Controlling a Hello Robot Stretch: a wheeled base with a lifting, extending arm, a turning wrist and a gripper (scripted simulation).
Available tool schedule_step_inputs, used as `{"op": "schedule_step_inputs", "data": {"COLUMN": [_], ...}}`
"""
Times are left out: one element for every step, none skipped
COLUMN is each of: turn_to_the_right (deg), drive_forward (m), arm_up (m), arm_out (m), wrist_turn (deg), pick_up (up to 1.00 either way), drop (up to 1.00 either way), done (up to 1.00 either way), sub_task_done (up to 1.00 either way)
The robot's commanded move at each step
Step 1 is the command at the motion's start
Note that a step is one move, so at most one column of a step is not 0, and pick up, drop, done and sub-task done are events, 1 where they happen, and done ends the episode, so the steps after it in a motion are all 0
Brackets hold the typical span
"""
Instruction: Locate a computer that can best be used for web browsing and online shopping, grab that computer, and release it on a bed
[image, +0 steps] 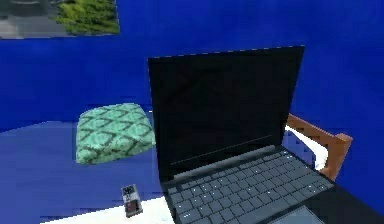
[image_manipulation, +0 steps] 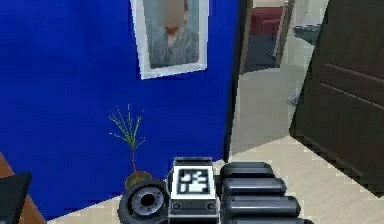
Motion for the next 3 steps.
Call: {"op": "schedule_step_inputs", "data": {"turn_to_the_right": [9.0,-45.0,-18.0], "drive_forward": [0.0,0.0,0.0], "arm_up": [0.0,0.0,0.0], "arm_out": [0.0,0.0,0.0], "wrist_turn": [0.0,0.0,0.0], "pick_up": [0.0,0.0,0.0], "drop": [0.0,0.0,0.0], "done": [0.0,0.0,0.0], "sub_task_done": [0.0,0.0,0.0]}}
